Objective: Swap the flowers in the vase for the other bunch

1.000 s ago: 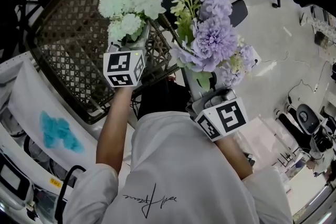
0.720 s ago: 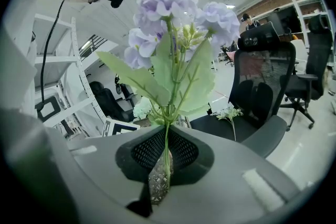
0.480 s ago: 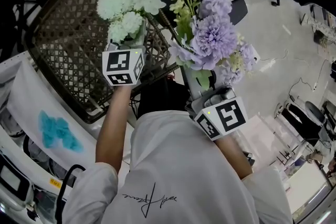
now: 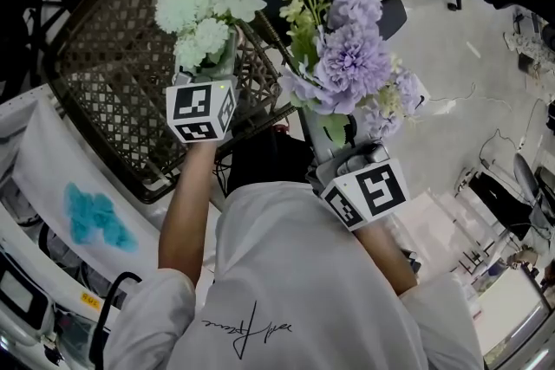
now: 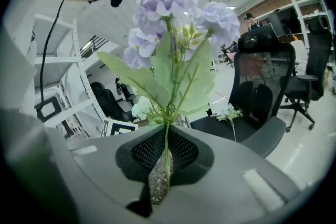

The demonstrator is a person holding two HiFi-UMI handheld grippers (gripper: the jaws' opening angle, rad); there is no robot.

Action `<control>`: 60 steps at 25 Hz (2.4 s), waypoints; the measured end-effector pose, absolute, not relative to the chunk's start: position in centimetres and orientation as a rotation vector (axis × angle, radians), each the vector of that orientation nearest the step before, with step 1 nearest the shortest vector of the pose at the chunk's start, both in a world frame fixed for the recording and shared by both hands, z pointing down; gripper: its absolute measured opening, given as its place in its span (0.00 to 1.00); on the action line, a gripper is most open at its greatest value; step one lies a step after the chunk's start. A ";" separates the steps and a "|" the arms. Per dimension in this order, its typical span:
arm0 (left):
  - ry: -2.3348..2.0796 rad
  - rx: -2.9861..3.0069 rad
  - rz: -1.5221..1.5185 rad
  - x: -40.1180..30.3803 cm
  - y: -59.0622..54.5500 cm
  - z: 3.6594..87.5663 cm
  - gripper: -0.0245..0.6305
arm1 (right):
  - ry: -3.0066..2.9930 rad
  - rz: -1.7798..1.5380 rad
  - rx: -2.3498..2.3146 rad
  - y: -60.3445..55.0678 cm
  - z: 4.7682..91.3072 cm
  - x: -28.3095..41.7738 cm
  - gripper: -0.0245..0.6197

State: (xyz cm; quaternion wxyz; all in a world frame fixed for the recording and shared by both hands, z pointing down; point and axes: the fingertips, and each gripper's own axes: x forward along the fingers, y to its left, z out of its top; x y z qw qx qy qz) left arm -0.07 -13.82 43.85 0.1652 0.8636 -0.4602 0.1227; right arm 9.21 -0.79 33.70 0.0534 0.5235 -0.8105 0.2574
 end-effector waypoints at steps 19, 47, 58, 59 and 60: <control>-1.357 2.460 0.289 -0.7 -13.8 42.2 0.16 | -2.497 0.763 1.575 -1.0 33.7 9.2 0.07; -1.437 2.445 0.180 -1.5 -14.4 39.9 0.15 | -2.572 0.702 1.549 -1.7 33.9 9.2 0.07; -1.463 2.461 0.144 -1.4 -14.9 39.7 0.15 | -2.595 0.658 1.563 -2.1 34.2 9.2 0.07; -1.462 2.463 0.139 -1.4 -14.9 39.6 0.15 | -2.598 0.655 1.565 -2.2 34.2 9.2 0.07; -1.462 2.465 0.136 -1.4 -15.0 39.6 0.15 | -2.601 0.653 1.566 -2.2 34.2 9.2 0.07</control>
